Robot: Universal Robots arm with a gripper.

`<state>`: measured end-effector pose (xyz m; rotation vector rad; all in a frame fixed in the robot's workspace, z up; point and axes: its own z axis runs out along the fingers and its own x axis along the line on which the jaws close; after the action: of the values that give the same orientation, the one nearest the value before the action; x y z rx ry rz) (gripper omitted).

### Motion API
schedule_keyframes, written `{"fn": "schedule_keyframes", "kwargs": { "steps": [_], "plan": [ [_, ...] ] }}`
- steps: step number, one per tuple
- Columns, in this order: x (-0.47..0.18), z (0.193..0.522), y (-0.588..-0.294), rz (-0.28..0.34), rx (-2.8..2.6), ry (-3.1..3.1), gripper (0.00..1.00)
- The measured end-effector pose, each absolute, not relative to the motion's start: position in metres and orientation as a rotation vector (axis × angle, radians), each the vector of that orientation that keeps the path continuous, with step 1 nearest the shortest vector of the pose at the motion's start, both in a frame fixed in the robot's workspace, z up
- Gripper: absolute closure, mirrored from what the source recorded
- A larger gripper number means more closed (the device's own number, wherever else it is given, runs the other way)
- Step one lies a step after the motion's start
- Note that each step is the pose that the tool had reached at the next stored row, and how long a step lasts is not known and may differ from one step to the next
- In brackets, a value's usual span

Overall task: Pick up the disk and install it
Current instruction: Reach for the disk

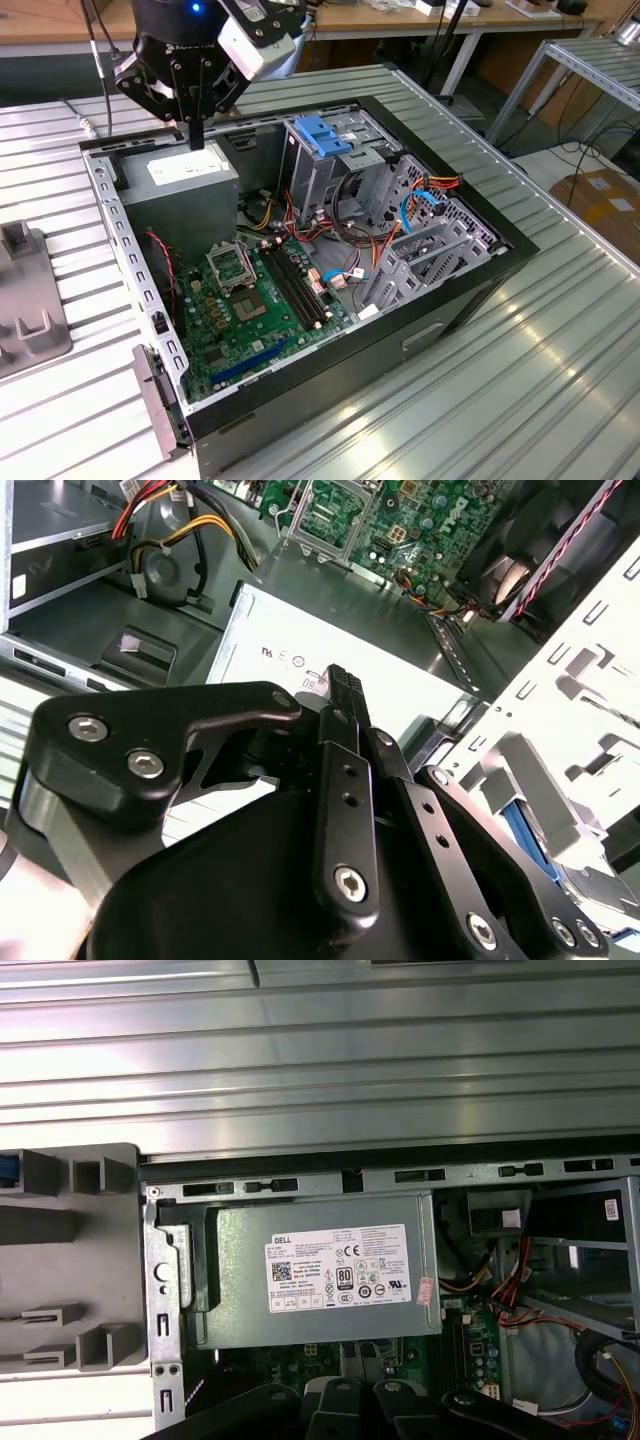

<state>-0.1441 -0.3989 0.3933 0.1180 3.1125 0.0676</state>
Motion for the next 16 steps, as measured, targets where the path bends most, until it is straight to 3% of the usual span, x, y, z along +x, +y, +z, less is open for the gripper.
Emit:
{"fn": "schedule_keyframes", "kwargs": {
  "steps": [16],
  "plan": [
    [-0.1479, 0.3933, -0.3989, 0.068, 0.118, 3.112, 0.9]
  ]
}}
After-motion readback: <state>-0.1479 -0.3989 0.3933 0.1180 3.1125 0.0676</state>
